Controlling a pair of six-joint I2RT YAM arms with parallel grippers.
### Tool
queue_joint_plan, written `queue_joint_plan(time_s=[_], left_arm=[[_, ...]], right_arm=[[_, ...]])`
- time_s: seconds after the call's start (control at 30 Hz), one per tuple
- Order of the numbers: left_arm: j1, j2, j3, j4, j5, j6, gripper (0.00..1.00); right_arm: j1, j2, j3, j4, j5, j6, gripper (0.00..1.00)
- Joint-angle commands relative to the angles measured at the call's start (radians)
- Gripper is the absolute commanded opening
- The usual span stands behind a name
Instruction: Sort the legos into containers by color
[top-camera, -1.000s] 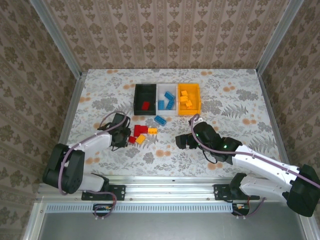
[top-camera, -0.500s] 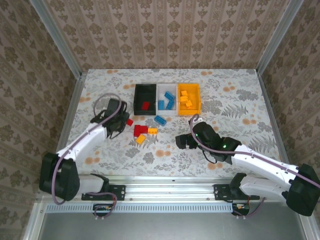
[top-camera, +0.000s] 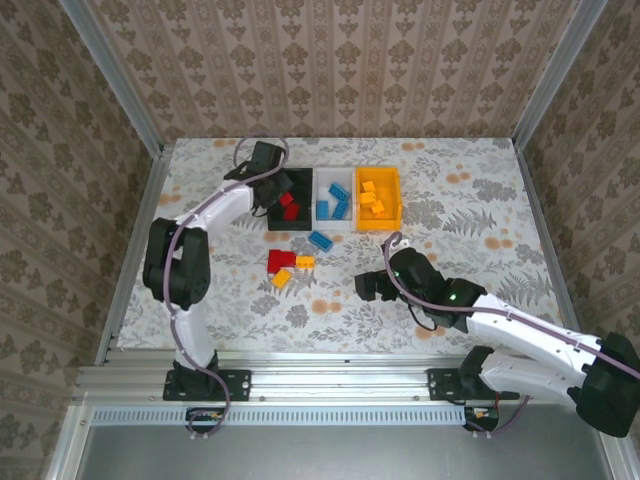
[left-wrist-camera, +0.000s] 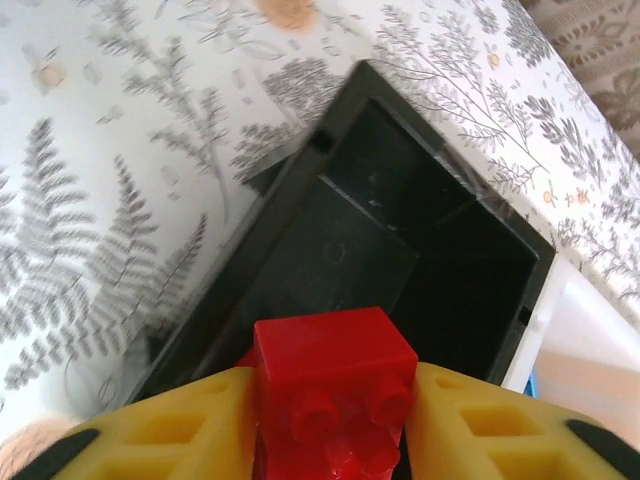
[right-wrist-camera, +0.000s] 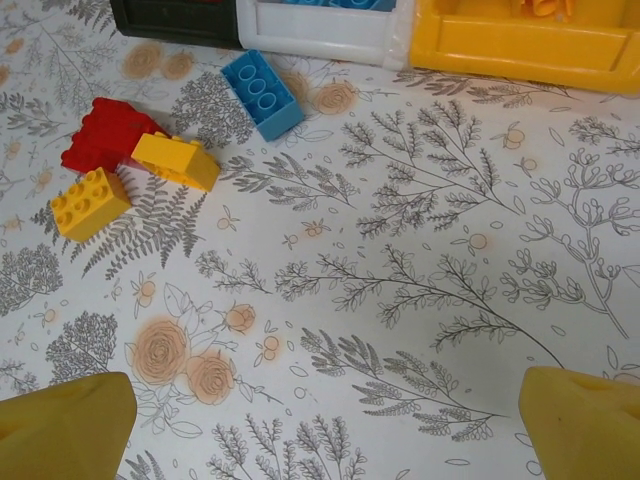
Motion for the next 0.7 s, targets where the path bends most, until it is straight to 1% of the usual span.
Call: queue_joint_plan(time_s=[0.0,0.13,0.2,0.3,0.33,0.37,0.4,0.53,0.67], left_arm=[[-0.014,0.042,0.106,-0.082,-0.036,0.123,0.49],[-0.022,0.071,0.131,-0.086,-0.019,0.160,0.60],[-0.024,0.055,0.119,-0.081,-0.009,0.172,0.62],[-0.030,-0.033,0.062,-0.046,0.013,0.217,0.64],[-0.029,-0.081,0.024,-0.028,0.025,0.243,0.65],[-0.061,-0.133,-0.020,-0.020,0.024,0.263,0.68],[-0.072,-0.180,-0.066,-0.018,0.017,0.279,0.69],[-0.107,-0.375,-0.333,0.011,0.020,0.340,0.72],[-0.140,-0.479,-0.528,-0.045,-0.023,0.379,0.73]], right_arm=[[0.004,-0.021,-0.013,-0.023,0.025,0.015,1.00],[0.004,-0.019,-0.016,-0.020,0.026,0.016,1.00],[0.004,-0.016,-0.012,-0.021,0.025,0.015,1.00],[0.005,-0.014,-0.010,-0.019,0.024,0.012,1.00],[0.004,-0.013,-0.010,-0.019,0.024,0.012,1.00],[0.005,-0.013,-0.009,-0.020,0.024,0.012,1.00],[0.004,-0.012,-0.009,-0.019,0.023,0.013,1.00],[0.005,-0.004,-0.007,-0.006,0.010,0.017,1.00],[0.005,0.030,0.005,0.010,-0.002,0.012,1.00]])
